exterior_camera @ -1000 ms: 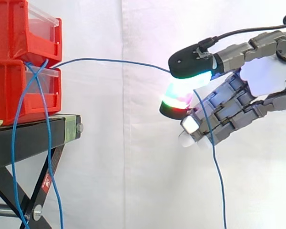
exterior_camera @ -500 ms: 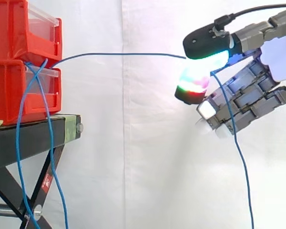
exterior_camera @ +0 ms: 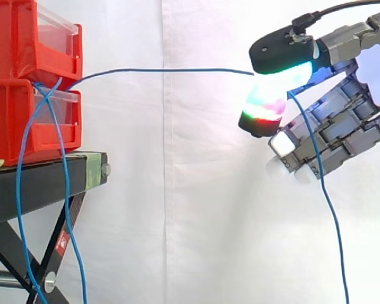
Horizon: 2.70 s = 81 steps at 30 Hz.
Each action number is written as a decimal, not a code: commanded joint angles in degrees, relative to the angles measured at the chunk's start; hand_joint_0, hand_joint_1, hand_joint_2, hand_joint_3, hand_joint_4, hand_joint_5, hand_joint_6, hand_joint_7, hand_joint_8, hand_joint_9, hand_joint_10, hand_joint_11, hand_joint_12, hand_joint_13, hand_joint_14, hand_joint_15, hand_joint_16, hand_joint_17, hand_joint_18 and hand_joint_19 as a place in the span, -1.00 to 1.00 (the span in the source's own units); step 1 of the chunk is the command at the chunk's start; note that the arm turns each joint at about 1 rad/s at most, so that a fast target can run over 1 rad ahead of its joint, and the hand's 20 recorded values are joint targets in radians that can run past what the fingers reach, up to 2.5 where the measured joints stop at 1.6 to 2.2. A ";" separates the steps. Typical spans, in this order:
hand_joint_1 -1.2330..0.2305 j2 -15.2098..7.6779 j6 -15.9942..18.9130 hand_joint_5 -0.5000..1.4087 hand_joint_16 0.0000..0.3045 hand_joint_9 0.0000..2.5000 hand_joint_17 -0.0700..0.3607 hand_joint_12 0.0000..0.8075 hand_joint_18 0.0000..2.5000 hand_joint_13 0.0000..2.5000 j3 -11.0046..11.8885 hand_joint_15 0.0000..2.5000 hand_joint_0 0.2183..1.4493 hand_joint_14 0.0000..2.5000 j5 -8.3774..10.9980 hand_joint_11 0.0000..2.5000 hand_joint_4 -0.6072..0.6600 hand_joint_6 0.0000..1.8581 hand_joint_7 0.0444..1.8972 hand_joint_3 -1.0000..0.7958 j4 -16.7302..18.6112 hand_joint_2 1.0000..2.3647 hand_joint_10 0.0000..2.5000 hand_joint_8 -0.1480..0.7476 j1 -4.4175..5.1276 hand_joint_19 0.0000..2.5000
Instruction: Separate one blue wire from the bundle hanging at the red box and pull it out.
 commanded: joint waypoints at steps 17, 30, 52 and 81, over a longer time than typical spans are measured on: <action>-0.35 0.84 4.80 -0.59 -0.64 -0.40 -0.11 -0.08 -0.83 -0.74 -3.87 -0.59 -0.39 -0.99 4.53 -0.27 -0.33 -0.10 0.29 0.29 5.03 -0.98 -0.99 -0.03 3.20 -0.61; -0.35 0.84 4.36 -0.59 -0.65 -0.40 -0.11 -0.10 -0.83 -0.75 -3.87 -0.61 -0.39 -0.99 4.44 -0.28 -0.35 -0.10 0.31 0.30 9.33 -0.98 -0.99 -0.05 3.20 -0.62; -0.35 0.84 4.36 -0.59 -0.65 -0.40 -0.12 -0.10 -0.82 -0.74 -3.87 -0.61 -0.38 -0.99 4.44 -0.28 -0.35 -0.10 0.30 0.31 9.33 -0.97 -0.99 -0.05 3.12 -0.62; -0.36 0.84 4.36 -0.59 -0.65 -0.39 -0.12 -0.06 -0.80 -0.72 -3.87 -0.59 -0.38 -0.99 4.44 -0.27 -0.35 -0.10 0.29 0.30 9.33 -0.98 -0.99 -0.03 3.20 -0.62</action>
